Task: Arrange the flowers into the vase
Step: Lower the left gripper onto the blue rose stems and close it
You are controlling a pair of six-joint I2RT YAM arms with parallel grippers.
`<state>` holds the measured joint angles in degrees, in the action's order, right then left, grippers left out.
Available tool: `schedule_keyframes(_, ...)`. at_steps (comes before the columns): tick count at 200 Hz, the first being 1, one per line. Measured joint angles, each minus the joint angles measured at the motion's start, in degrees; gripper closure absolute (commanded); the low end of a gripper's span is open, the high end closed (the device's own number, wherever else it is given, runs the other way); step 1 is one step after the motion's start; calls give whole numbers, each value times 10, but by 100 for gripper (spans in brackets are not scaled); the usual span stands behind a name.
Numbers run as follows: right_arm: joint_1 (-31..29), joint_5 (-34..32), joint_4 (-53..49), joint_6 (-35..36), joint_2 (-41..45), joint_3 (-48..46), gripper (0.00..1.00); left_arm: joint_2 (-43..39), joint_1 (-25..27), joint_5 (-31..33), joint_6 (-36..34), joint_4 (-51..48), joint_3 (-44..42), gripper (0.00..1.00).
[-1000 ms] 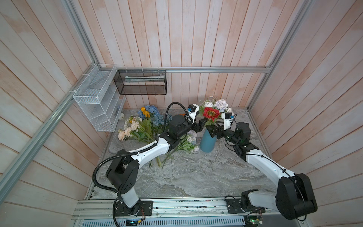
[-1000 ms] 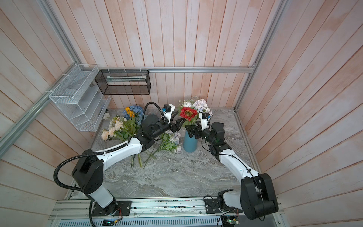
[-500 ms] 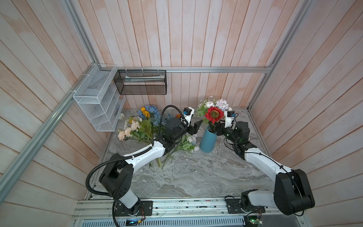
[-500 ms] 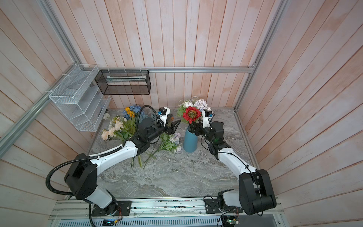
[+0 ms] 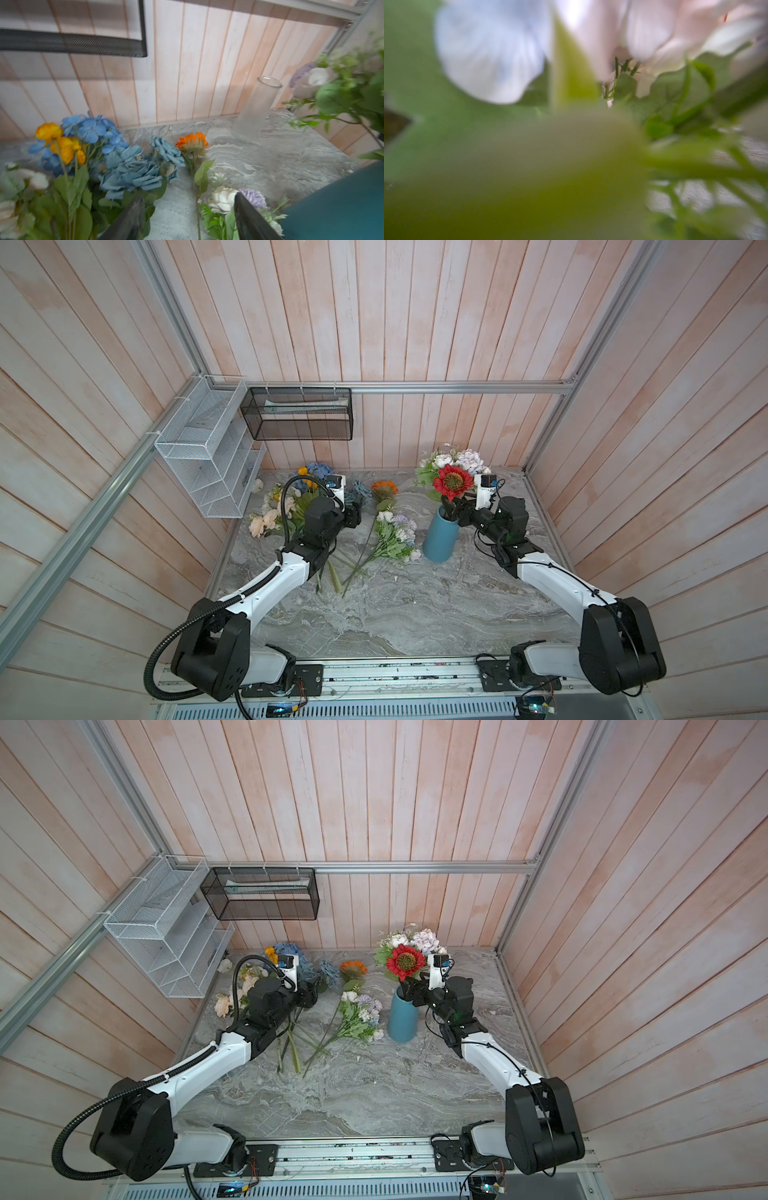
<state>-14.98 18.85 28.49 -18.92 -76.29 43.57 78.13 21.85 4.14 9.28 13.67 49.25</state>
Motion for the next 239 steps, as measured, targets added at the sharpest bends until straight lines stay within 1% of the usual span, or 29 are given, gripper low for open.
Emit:
schedule_keyframes(9, 0, 0, -1, 0, 0, 0, 22, 0, -13, 0, 10, -10, -2, 35)
schedule_keyframes(21, 0, 0, -2, 0, 0, 0, 22, 0, -31, -4, 20, -22, -4, 40)
schedule_keyframes(37, 0, 0, -3, 0, 0, 0, 22, 8, -49, -18, 26, -32, -4, 45)
schedule_keyframes(48, 0, 0, -3, 0, 0, 0, 22, 21, -58, -30, 26, -40, 0, 45)
schedule_keyframes(73, 0, 1, -7, 0, 0, 1, 22, 91, -72, -57, 25, -83, 44, 46)
schedule_keyframes(108, 0, 1, -16, 0, 0, 1, 22, 172, -80, -71, 25, -142, 109, 46)
schedule_keyframes(137, 0, 1, -20, 0, 0, 1, 22, 217, -81, -73, 14, -182, 141, 52)
schedule_keyframes(167, 0, 0, -23, 0, 0, 1, 22, 269, -81, -78, 0, -243, 188, 52)
schedule_keyframes(184, 0, 0, -24, 0, 0, 1, 22, 289, -81, -78, -4, -269, 201, 52)
schedule_keyframes(218, 0, 0, -25, 0, 0, 2, 22, 304, -81, -63, -5, -308, 202, 51)
schedule_keyframes(239, 0, 0, -28, 0, 0, 3, 22, 304, -81, -43, -5, -322, 202, 48)
